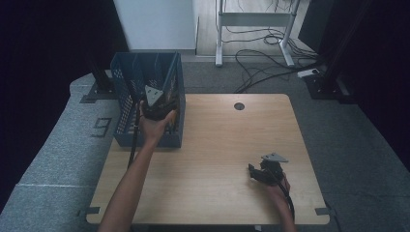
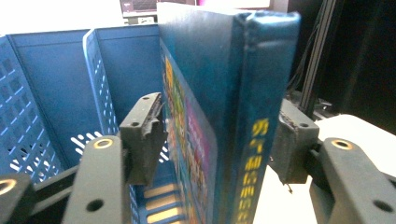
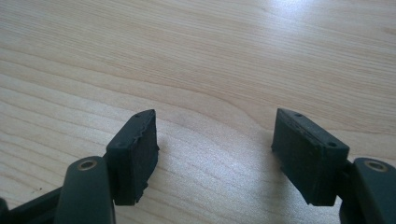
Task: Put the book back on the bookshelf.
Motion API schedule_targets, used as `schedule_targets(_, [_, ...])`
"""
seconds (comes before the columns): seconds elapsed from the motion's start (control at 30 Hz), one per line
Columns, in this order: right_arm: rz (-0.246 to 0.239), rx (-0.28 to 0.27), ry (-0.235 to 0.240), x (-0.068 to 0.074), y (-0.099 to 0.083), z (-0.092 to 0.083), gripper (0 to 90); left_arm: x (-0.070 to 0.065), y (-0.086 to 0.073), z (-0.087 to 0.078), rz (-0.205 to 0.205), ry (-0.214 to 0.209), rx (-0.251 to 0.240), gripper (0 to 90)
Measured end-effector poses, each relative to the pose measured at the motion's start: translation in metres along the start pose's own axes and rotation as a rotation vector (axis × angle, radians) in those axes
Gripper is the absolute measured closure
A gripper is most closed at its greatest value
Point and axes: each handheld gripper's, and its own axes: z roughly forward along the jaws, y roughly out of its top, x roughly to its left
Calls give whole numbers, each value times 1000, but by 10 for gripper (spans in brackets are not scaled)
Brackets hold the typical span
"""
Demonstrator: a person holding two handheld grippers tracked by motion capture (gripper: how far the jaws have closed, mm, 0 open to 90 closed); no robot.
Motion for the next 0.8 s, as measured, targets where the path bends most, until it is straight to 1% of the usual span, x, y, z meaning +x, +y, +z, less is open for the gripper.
schedule_targets(0.07, [-1,0,-1,0,0,0,302,1,0,-3,-5,-16,10,379])
schedule_targets(0.13, [-1,1,-1,0,0,0,302,2,0,-7,-1,-23,5,365])
schedule_targets(0.2, [-2,1,-2,0,0,0,302,2,-1,-13,-3,-38,4,351])
schedule_targets(0.27, [-3,1,-2,0,0,0,302,1,-2,-19,19,-49,18,330])
schedule_targets(0.4, [-9,1,-6,1,0,0,302,3,-8,-30,12,-79,33,312])
schedule_targets(0.47, [-10,5,-7,1,0,0,302,4,-13,-39,12,-88,44,304])
schedule_targets(0.53, [-10,8,-8,1,1,0,302,3,-18,-47,19,-91,40,301])
schedule_targets(0.63, [-12,8,-9,1,1,1,302,1,-26,-56,19,-108,54,301])
schedule_targets(0.67, [-10,7,-12,2,1,1,302,1,-30,-61,22,-115,59,300])
schedule_targets(0.73, [-14,8,-15,2,1,1,301,0,-37,-67,16,-128,70,301])
schedule_targets(0.8, [-16,8,-14,2,1,1,301,0,-44,-73,7,-131,72,307])
